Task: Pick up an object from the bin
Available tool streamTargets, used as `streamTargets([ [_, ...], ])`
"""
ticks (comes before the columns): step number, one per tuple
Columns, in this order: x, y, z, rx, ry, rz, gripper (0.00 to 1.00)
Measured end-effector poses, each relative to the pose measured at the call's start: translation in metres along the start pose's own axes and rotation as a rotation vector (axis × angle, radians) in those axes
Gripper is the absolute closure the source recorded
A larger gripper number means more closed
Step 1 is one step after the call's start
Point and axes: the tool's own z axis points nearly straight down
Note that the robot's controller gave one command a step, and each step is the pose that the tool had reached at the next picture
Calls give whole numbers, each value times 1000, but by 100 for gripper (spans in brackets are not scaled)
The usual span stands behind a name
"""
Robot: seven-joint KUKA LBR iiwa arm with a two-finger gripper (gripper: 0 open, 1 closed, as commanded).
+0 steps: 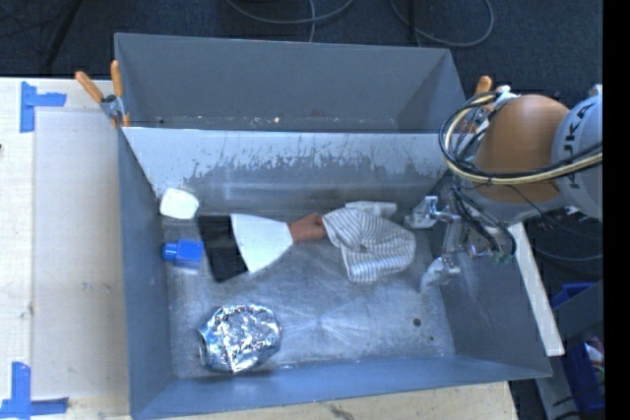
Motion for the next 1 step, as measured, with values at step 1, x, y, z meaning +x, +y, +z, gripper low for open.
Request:
streamTargets([
  [1, 4, 1, -3, -2, 15, -4, 100],
])
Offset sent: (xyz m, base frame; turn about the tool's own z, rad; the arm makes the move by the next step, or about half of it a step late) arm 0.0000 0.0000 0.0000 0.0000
